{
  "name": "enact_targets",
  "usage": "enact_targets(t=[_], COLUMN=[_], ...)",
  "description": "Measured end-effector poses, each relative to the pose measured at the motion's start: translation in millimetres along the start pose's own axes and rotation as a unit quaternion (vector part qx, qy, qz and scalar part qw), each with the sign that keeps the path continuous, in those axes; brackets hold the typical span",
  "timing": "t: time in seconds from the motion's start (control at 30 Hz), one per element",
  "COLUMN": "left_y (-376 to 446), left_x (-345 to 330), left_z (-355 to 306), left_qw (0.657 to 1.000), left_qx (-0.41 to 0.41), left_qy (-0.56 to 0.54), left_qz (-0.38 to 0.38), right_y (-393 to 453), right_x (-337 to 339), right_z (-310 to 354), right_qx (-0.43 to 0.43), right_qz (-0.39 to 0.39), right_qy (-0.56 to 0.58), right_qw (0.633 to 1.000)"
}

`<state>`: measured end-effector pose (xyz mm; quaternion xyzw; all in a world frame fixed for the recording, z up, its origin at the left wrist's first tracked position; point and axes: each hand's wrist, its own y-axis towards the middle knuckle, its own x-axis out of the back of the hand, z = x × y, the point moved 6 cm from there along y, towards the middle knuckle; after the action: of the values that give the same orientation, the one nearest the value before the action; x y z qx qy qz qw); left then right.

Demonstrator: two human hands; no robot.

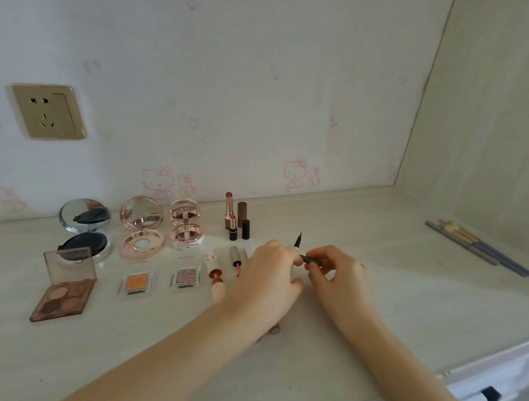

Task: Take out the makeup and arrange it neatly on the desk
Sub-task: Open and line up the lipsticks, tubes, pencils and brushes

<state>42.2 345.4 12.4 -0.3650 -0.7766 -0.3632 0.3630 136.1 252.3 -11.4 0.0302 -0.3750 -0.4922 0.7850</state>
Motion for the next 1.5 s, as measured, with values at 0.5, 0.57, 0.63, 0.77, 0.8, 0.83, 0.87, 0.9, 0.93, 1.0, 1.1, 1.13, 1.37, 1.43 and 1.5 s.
enact_targets(t=[0.5, 0.57, 0.63, 0.77, 0.8, 0.83, 0.87, 0.9, 0.93, 1.0, 1.1, 1.13, 1.37, 1.43, 1.5], left_y=[5.8, 2.8, -1.0, -8.0, -9.9, -12.1, -14.5, -16.6, -18.7, -21.1, -20.3, -19.9, -18.4, -17.7, -17.8], left_x=[-15.3, -14.9, -14.0, -2.6, 0.2, 2.5, 3.7, 3.9, 3.7, 1.9, -1.4, -2.6, -7.2, -4.9, -1.7], left_z=[9.5, 11.7, 14.7, 16.8, 16.9, 17.0, 17.3, 17.4, 17.3, 17.0, 15.2, 14.8, 23.0, 22.4, 22.3], left_qw=[0.990, 0.988, 0.988, 0.990, 0.990, 0.989, 0.988, 0.987, 0.987, 0.987, 0.988, 0.988, 0.991, 0.993, 0.994], left_qx=[0.002, -0.010, -0.016, -0.034, -0.044, -0.054, -0.064, -0.075, -0.084, -0.091, -0.093, -0.094, -0.064, -0.067, -0.068], left_qy=[0.125, 0.138, 0.130, 0.115, 0.109, 0.103, 0.100, 0.097, 0.093, 0.076, 0.053, 0.052, 0.040, 0.032, 0.017], left_qz=[0.068, 0.076, 0.087, 0.079, 0.082, 0.087, 0.094, 0.101, 0.105, 0.112, 0.114, 0.114, 0.107, 0.094, 0.080], right_y=[0.5, 0.4, 0.5, -0.1, -0.2, -0.5, -0.9, -1.3, -2.1, -4.2, -7.4, -7.7, -8.0, -9.0, -10.9], right_x=[-3.2, -3.8, -3.7, -6.0, -6.8, -7.6, -8.0, -8.1, -8.1, -9.2, -11.8, -12.3, -18.7, -21.5, -24.3], right_z=[-7.4, -7.1, -7.1, -5.5, -5.4, -5.3, -4.5, -2.8, -0.7, 4.1, 8.6, 8.8, 7.3, 8.4, 11.4], right_qx=[-0.003, 0.007, 0.014, 0.034, 0.037, 0.040, 0.044, 0.050, 0.057, 0.074, 0.101, 0.106, 0.150, 0.165, 0.187], right_qz=[0.000, -0.002, -0.004, 0.006, 0.006, 0.004, 0.001, -0.002, -0.001, 0.008, 0.018, 0.015, 0.030, 0.051, 0.074], right_qy=[-0.082, -0.091, -0.099, -0.114, -0.118, -0.121, -0.125, -0.128, -0.129, -0.135, -0.151, -0.152, -0.141, -0.136, -0.135], right_qw=[0.997, 0.996, 0.995, 0.993, 0.992, 0.992, 0.991, 0.991, 0.990, 0.988, 0.983, 0.983, 0.978, 0.975, 0.970])
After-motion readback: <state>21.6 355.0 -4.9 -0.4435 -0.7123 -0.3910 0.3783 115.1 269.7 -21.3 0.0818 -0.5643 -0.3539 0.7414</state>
